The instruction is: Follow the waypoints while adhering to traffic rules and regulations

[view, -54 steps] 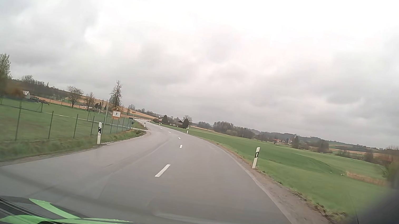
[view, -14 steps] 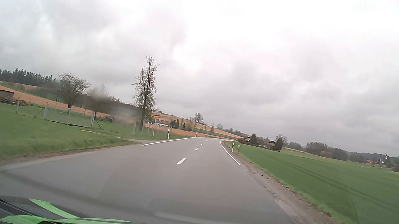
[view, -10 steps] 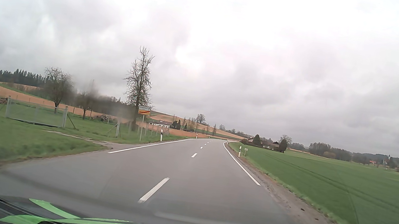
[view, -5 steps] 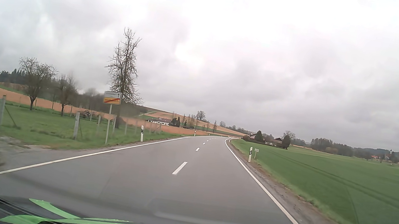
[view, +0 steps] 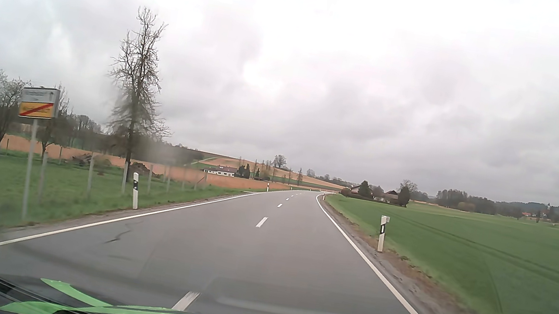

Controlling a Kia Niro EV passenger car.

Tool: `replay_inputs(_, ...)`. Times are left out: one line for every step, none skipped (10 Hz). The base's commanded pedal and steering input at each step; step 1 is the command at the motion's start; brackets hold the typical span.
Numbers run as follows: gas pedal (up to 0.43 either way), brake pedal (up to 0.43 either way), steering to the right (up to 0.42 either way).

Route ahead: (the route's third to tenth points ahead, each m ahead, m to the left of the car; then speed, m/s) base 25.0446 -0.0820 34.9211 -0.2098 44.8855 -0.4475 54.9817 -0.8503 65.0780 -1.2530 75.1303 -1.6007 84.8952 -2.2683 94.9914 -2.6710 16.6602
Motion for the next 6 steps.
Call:
replay_inputs(0.169,0.0,0.0)
replay_inputs(0.169,0.0,-0.001)
replay_inputs(0.169,0.0,-0.005)
replay_inputs(0.169,0.0,-0.008)
replay_inputs(0.177,0.0,-0.009)
replay_inputs(0.189,0.0,-0.006)
